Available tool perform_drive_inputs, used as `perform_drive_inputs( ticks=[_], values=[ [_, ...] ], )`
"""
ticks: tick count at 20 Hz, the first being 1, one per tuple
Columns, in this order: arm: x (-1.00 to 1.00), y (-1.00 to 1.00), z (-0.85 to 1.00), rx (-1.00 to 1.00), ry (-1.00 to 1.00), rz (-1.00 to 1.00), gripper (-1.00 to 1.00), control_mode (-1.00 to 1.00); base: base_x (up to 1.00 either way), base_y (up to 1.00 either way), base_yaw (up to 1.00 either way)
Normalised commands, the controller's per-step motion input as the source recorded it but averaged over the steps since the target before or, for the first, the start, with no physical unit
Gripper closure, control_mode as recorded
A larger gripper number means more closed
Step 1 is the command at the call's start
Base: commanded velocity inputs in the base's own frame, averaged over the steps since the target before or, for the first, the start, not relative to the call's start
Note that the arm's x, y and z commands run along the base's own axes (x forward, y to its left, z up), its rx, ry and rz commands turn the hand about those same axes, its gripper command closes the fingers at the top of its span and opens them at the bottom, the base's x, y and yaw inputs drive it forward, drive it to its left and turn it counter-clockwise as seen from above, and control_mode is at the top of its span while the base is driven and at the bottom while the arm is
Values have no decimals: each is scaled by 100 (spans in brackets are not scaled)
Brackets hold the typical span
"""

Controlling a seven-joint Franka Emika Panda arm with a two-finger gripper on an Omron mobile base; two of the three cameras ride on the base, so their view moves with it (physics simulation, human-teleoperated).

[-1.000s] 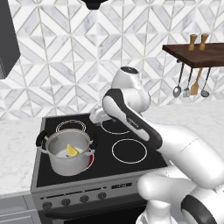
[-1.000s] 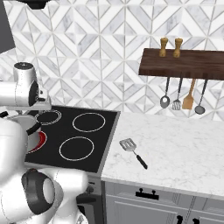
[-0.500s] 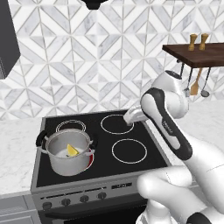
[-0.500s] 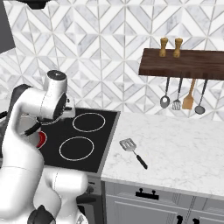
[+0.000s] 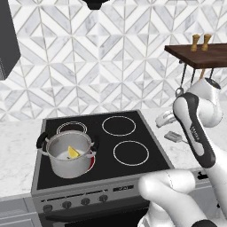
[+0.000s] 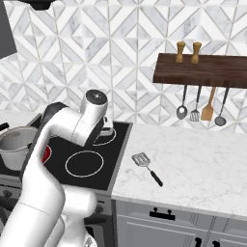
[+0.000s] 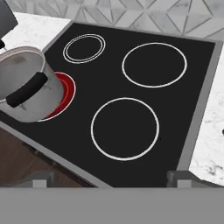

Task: Put the lemon wedge and bell pepper in the pot. Retrieve the spatula and lightly stir the vegetables in the pot.

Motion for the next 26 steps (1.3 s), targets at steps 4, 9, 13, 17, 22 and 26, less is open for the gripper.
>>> perform_drive_inputs(
  ticks=[4, 9, 13, 17, 22, 26],
  values=[
    [0, -100, 0, 4, -2, 0, -100, -100, 0, 0, 0],
    [-2, -100, -5, 4, 0, 0, -100, -100, 0, 0, 0],
    [0, -100, -29, 2, 0, 3, -100, -100, 0, 0, 0],
    [0, -100, -45, 0, 0, 10, -100, -100, 0, 0, 0],
    [0, -93, -64, 2, -1, 16, -100, -100, 0, 0, 0],
    [4, -48, -62, 9, -5, 20, -100, -100, 0, 0, 0]
  ],
)
